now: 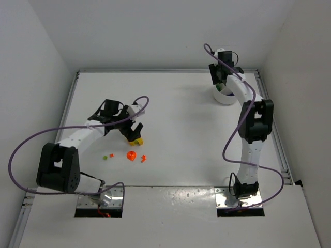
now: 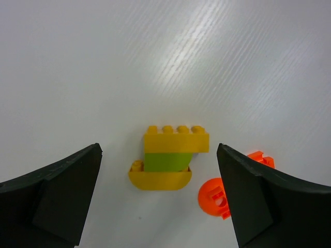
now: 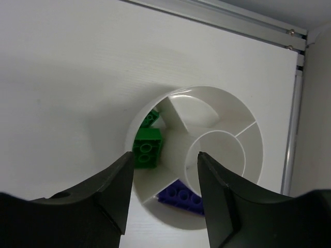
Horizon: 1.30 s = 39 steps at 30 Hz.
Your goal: Sort the legos into containers by color
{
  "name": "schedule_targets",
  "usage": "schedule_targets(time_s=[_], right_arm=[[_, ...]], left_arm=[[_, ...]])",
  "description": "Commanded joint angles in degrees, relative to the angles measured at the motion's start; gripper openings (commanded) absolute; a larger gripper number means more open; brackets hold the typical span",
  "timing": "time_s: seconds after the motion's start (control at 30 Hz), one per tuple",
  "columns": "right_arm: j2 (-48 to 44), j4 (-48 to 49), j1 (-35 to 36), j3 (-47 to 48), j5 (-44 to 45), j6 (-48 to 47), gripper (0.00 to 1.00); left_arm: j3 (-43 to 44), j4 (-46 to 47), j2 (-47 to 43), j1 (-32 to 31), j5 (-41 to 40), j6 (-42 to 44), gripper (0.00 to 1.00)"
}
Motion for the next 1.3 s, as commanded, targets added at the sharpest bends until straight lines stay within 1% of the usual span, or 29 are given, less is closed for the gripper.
schedule_targets(time_s=[0.0, 0.07, 0.13, 0.17, 0.2, 0.27, 0.3, 0.33, 0.37, 0.4, 0.43, 0.47, 0.5, 0.53, 0.57, 0.6, 0.67, 0.7, 0.83, 1.03, 1.13, 1.17, 1.2, 1.27], right_arm=[[-9.07, -1.46, -0.09, -1.11, -6.31, 2.54, 0.53], [-12.15, -2.87, 1.14, -4.80, -10.10, 3.08, 0.51], [-16.89, -3.40, 1.66, -7.96, -16.42, 4.22, 0.51], [-18.30, -4.19, 1.67, -10.50, -18.97, 5.09, 0.51], [-19.36, -4.19, 1.67, -11.57, -22.57, 5.88, 0.51], [-21.74, -5.68, 2.20, -14.55, -25.93, 7.82, 0.51], [-22.27, -6.21, 2.20, -15.70, -28.81, 8.35, 0.51], [-22.79, -6.91, 2.72, -16.66, -30.15, 9.05, 0.51], [-23.41, -7.44, 3.33, -18.41, -31.64, 9.06, 0.51], [-23.41, -8.14, 3.34, -19.39, -32.44, 9.75, 0.50], [-23.41, -8.15, 3.86, -20.97, -33.32, 9.76, 0.49], [-23.41, -8.93, 4.39, -21.85, -34.54, 10.37, 0.49], [-23.94, -8.94, 4.39, -22.82, -35.08, 10.37, 0.49], [-23.94, -8.94, 5.09, -24.83, -35.60, 10.37, 0.48], [-23.94, -8.94, 5.79, -25.89, -35.61, 10.37, 0.47], [-23.94, -7.98, 5.80, -26.95, -35.61, 10.37, 0.47], [-24.47, -7.45, 6.85, -29.94, -36.31, 10.37, 0.46], [-24.47, -6.84, 6.85, -31.34, -36.31, 10.37, 0.46], [-24.47, -6.30, 7.91, -32.67, -37.46, 10.37, 0.46], [-24.39, -6.30, 8.96, -31.97, -38.77, 10.90, 0.46], [-23.86, -6.83, 8.96, -31.44, -40.00, 11.43, 0.46], [-23.85, -6.83, 8.96, -31.44, -40.00, 11.43, 0.46], [-23.85, -6.83, 9.49, -31.44, -40.61, 11.43, 0.46], [-23.33, -6.83, 9.49, -31.44, -41.41, 11.43, 0.46]], left_arm=[[1.86, -1.70, -6.88, 3.91, 2.03, -3.73, 1.00], [3.01, -4.51, -9.17, 6.81, 2.03, -3.73, 1.00], [3.01, -7.94, -12.68, 9.18, 1.50, -4.43, 1.00], [3.53, -9.61, -13.83, 11.98, 1.50, -3.39, 1.00], [3.54, -13.89, -15.67, 13.31, 1.50, -2.60, 1.00], [3.54, -17.34, -16.91, 16.12, -0.33, -2.06, 1.00], [4.23, -19.36, -16.92, 19.01, -1.47, -0.76, 1.00], [4.24, -25.12, -16.92, 20.78, -0.88, 1.61, 1.00], [4.85, -28.05, -16.92, 24.45, -0.87, 3.98, 1.00], [4.85, -30.43, -16.39, 26.40, -0.87, 8.70, 1.00], [4.85, -34.54, -16.39, 28.16, -1.65, 10.49, 1.00], [4.85, -36.76, -16.39, 29.92, -1.66, 13.55, 1.00], [3.64, -40.00, -16.39, 33.50, -1.66, 20.02, 1.00], [3.01, -41.17, -17.08, 34.84, -3.31, 22.87, 1.00], [1.53, -41.70, -17.09, 36.86, -4.11, 26.21, 1.00], [0.99, -41.70, -17.09, 37.57, -4.90, 27.28, 1.00], [0.46, -42.93, -17.09, 38.63, -5.44, 30.18, 1.00], [-0.24, -43.54, -17.09, 39.25, -5.44, 32.98, 1.00], [-3.57, -44.87, -16.56, 39.87, -5.96, 37.48, 1.00], [-10.69, -36.53, -16.04, 41.09, -13.16, 34.16, 1.00], [-11.23, -35.99, -14.90, 41.62, -13.17, 33.62, 0.81], [-10.71, -35.99, -14.37, 41.62, -12.65, 33.01, 0.70], [-10.70, -35.99, -14.37, 41.62, -12.12, 32.40, 0.65], [-9.04, -35.46, -12.62, 41.62, -11.42, 30.73, 0.60]])
